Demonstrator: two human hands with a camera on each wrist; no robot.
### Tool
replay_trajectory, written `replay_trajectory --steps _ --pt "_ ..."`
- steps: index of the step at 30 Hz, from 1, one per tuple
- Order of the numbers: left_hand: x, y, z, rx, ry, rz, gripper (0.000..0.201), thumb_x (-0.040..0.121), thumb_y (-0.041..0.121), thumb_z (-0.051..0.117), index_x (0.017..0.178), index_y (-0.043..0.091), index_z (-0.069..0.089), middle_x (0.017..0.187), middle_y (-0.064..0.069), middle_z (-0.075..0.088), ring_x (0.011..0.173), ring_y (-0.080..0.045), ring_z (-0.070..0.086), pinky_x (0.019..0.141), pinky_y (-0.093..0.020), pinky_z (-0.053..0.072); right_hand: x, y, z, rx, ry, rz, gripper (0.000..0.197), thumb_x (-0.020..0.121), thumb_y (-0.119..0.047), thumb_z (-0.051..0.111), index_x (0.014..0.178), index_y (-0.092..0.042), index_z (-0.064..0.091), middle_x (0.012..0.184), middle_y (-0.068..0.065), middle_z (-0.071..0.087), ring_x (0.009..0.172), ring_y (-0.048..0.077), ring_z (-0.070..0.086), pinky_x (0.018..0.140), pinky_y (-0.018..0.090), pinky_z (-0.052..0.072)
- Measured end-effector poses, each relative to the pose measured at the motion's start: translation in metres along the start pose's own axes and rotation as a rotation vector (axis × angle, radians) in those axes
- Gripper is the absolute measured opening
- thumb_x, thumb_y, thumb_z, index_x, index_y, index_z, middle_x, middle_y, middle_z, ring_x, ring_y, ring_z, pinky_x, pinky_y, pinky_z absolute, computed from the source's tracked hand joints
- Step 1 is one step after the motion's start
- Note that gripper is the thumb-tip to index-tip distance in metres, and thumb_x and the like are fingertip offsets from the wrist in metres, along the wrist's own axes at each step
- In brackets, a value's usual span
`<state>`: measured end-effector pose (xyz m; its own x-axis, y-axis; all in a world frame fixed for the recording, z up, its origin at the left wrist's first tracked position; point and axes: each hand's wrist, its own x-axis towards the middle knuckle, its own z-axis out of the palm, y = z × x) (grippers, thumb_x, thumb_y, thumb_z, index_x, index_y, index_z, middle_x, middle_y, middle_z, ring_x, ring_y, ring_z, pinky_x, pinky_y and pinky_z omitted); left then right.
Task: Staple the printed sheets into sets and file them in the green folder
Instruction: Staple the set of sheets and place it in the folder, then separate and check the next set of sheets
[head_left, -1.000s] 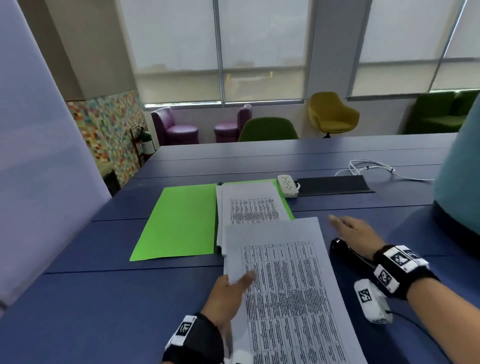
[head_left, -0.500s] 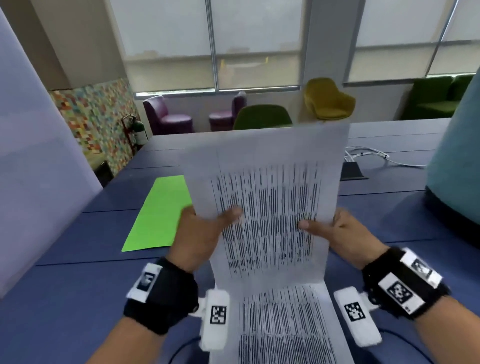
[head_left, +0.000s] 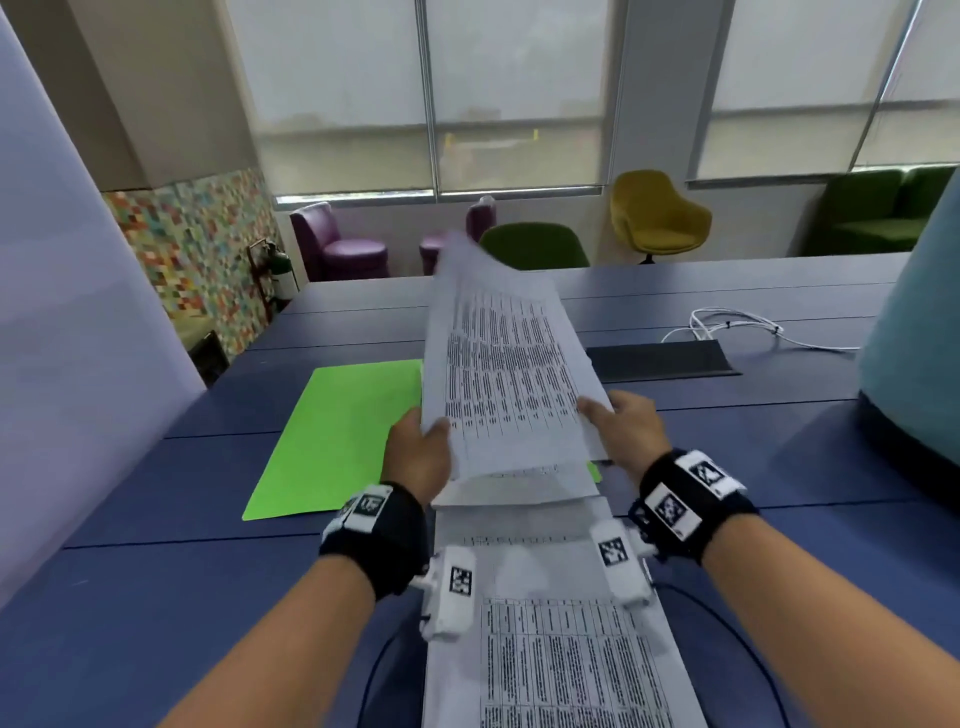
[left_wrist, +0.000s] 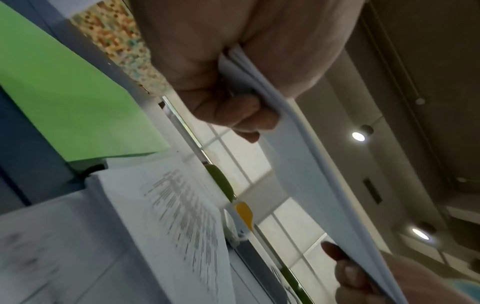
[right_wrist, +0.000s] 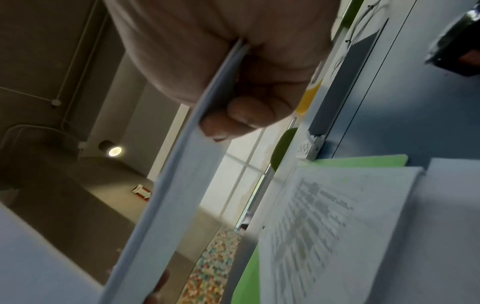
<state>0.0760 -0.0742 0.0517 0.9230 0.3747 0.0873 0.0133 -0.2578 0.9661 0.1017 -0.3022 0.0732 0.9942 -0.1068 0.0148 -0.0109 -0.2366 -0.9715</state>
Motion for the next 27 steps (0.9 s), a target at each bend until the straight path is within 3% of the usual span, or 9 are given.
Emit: replay_trajectory --steps 3,5,7,11,15,17,19,23,27 --pt "0.026 -0.004 -0.006 0.084 0.048 -0.105 0.043 0.093 0.024 0.06 0.131 0.004 0.051 0.121 -0.016 0.065 0.109 -0.031 0.063 0.098 -0.04 0.049 0.016 0.0 -0.001 -0.015 0.07 0.068 0.035 0.093 -0.041 0.066 0.086 -0.007 0.063 0.076 0.005 0.061 0.06 0.018 0.057 0.045 0.016 0.051" --pt "0.027 -0.016 -0.017 0.181 0.023 -0.178 0.064 0.091 0.031 0.064 0.144 0.007 0.036 0.133 -0.015 0.059 0.119 -0.031 0.057 0.104 -0.04 0.044 0.017 0.016 -0.005 -0.135 0.069 0.149 0.051 0.085 -0.049 0.07 0.11 -0.006 0.06 0.095 0.007 0.064 0.082 0.026 0.067 0.074 0.039 0.062" --pt "0.015 -0.031 -0.029 0.351 0.019 -0.124 0.054 0.089 0.029 0.066 0.136 0.01 0.047 0.131 -0.011 0.06 0.116 -0.029 0.059 0.1 -0.036 0.046 0.008 0.038 -0.007 -0.332 0.032 0.151 0.056 0.084 -0.045 0.073 0.123 -0.01 0.054 0.11 0.007 0.063 0.1 0.032 0.065 0.09 0.05 0.055" --pt "-0.026 -0.045 -0.039 0.533 -0.245 0.031 0.015 0.085 0.031 0.072 0.096 0.02 0.071 0.097 0.003 0.073 0.094 -0.019 0.069 0.082 -0.025 0.051 -0.037 0.064 0.01 -0.461 -0.255 0.034 0.027 0.085 -0.04 0.074 0.094 -0.017 0.063 0.084 -0.003 0.066 0.073 0.013 0.063 0.066 0.028 0.05" --pt "-0.059 -0.046 -0.031 0.795 -0.577 0.004 0.07 0.069 0.053 0.079 0.13 0.028 0.056 0.13 0.009 0.056 0.113 -0.009 0.054 0.101 -0.03 0.045 -0.068 0.079 0.031 -0.486 -0.456 0.006 0.021 0.083 -0.037 0.077 0.082 -0.02 0.064 0.068 -0.009 0.059 0.057 0.004 0.053 0.053 0.017 0.04" --pt "-0.065 -0.047 -0.026 0.974 -0.605 0.026 0.088 0.062 0.062 0.079 0.138 0.033 0.046 0.143 0.009 0.043 0.131 -0.015 0.041 0.11 -0.042 0.037 -0.07 0.083 0.032 -0.471 -0.435 -0.007 0.019 0.084 -0.035 0.076 0.087 -0.021 0.064 0.068 -0.009 0.057 0.053 0.002 0.051 0.05 0.015 0.04" --pt "-0.066 -0.045 -0.024 1.047 -0.609 0.024 0.09 0.056 0.066 0.079 0.134 0.035 0.047 0.142 0.009 0.042 0.13 -0.018 0.041 0.109 -0.046 0.038 -0.07 0.085 0.03 -0.4 -0.425 0.014 0.019 0.085 -0.031 0.076 0.093 -0.018 0.065 0.069 -0.006 0.056 0.047 0.001 0.05 0.045 0.015 0.041" --pt "-0.063 -0.04 -0.021 1.059 -0.607 -0.023 0.086 0.051 0.065 0.083 0.122 0.029 0.052 0.129 0.006 0.054 0.115 -0.018 0.052 0.099 -0.039 0.047 -0.071 0.085 0.028 -0.317 -0.423 0.036 0.021 0.085 -0.026 0.077 0.097 -0.014 0.065 0.071 -0.003 0.055 0.042 -0.002 0.049 0.045 0.017 0.043" --pt "-0.065 -0.042 -0.019 1.036 -0.585 -0.053 0.094 0.056 0.062 0.083 0.134 0.021 0.05 0.137 0.002 0.051 0.124 -0.02 0.05 0.104 -0.036 0.043 -0.073 0.085 0.029 -0.364 -0.386 0.016 0.023 0.083 -0.028 0.078 0.099 -0.016 0.066 0.074 -0.005 0.058 0.053 0.0 0.053 0.048 0.007 0.041"
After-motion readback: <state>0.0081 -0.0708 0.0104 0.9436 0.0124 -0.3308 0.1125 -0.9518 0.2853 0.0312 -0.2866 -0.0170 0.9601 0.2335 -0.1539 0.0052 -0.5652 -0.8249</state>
